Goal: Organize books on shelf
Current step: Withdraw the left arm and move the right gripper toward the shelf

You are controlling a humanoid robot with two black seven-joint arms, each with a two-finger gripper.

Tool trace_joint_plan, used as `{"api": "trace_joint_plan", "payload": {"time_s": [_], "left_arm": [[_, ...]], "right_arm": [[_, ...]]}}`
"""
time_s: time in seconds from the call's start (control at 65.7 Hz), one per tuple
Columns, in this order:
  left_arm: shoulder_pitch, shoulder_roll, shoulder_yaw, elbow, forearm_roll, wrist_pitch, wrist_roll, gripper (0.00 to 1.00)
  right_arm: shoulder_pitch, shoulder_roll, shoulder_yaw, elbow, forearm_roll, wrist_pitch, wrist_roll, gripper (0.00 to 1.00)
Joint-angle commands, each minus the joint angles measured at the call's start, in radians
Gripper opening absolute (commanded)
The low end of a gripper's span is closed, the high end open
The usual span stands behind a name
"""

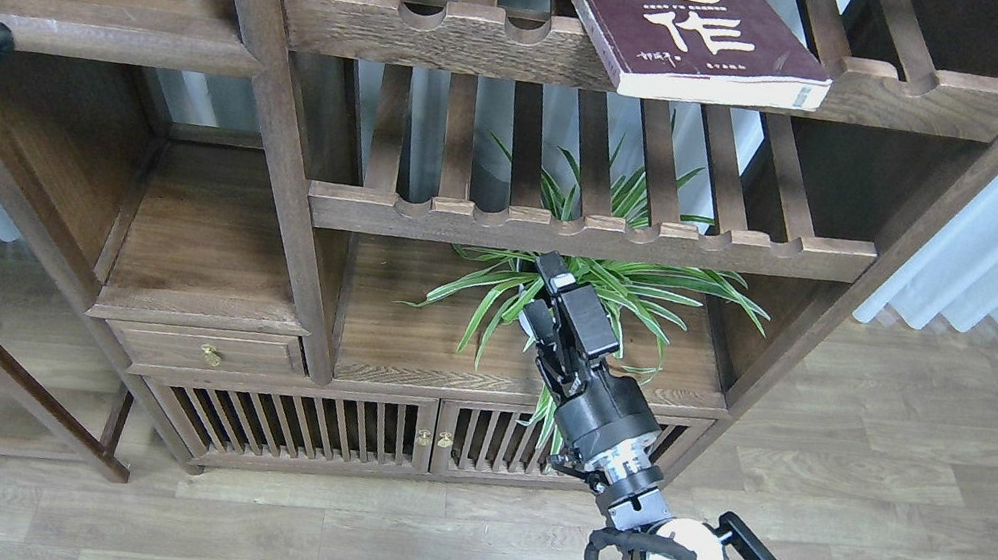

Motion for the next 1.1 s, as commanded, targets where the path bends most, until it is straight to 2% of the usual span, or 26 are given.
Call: {"api": "trace_joint_plan", "payload": {"time_s": [0.0,0.122,0.228,0.487,0.578,0.639,0.715,1.08], "left_arm": [[-0.002,0.005,0.008,0.006,-0.005,-0.001,0.013,0.01],[0.0,0.009,0.025,0.001,-0.006,-0.007,0.035,0.04],[0.004,0.009,0.032,0.003,-0.008,-0.011,0.033,0.04],[0.009,0.014,0.055,0.019,-0.008,-0.016,-0.008,0.07],[0.01,0.013,0.057,0.019,-0.008,-0.016,-0.01,0.13],[0.012,0.013,0.061,0.018,-0.008,-0.016,-0.01,0.25],[0.012,0.013,0.068,0.019,-0.008,-0.014,-0.01,0.32],[-0.017,-0.003,0.061,0.015,-0.017,-0.008,-0.011,0.34]], "right_arm": [[0.0,0.0,-0.002,-0.001,0.0,0.0,-0.005,0.98],[0.002,0.0,-0.025,-0.001,0.0,-0.002,-0.005,0.98],[0.003,0.0,-0.035,-0.001,0.0,0.0,-0.005,0.98],[0.002,0.0,-0.035,-0.001,0.002,0.0,-0.005,0.98],[0.003,0.0,-0.035,-0.001,0.003,0.0,-0.003,0.98],[0.003,0.0,-0.035,-0.001,0.003,0.0,-0.005,0.98],[0.005,0.0,-0.035,-0.001,0.003,0.0,-0.005,0.98],[0.007,0.0,-0.037,-0.001,0.002,0.0,-0.003,0.98]]}}
